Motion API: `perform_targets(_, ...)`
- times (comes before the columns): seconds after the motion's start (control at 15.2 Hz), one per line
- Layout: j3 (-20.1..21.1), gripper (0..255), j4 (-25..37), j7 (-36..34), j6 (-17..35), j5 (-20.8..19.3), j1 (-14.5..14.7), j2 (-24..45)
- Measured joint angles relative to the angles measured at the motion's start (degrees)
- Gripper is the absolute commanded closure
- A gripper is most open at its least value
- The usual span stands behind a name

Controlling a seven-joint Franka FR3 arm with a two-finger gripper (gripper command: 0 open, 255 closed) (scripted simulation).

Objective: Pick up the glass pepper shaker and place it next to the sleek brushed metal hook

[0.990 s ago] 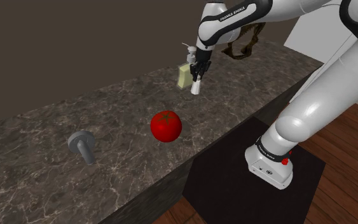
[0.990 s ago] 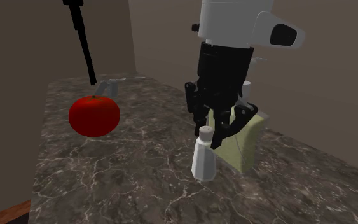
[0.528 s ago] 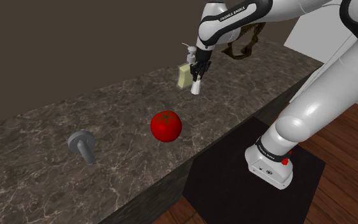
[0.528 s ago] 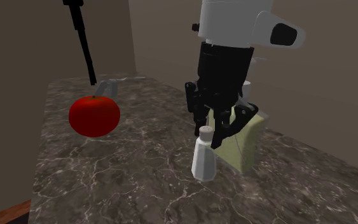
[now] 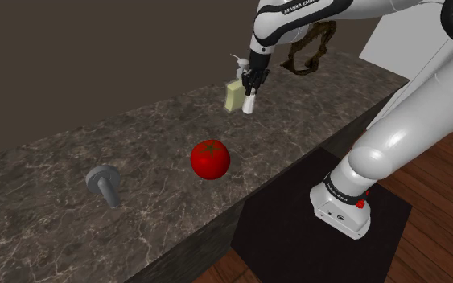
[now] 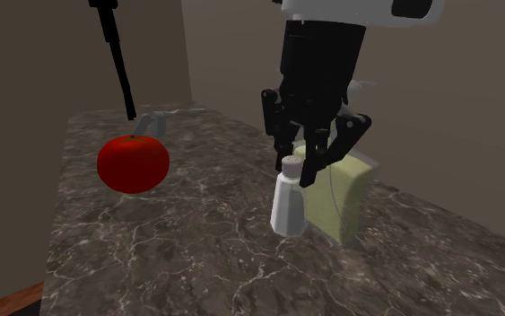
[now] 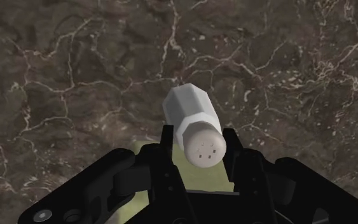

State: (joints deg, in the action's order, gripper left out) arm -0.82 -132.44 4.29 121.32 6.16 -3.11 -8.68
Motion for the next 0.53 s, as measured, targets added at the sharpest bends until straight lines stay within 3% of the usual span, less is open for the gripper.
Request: perform_targets(0.53, 0.05, 255, 4.0, -0.79, -6.39, -0.4, -0.03, -2.43)
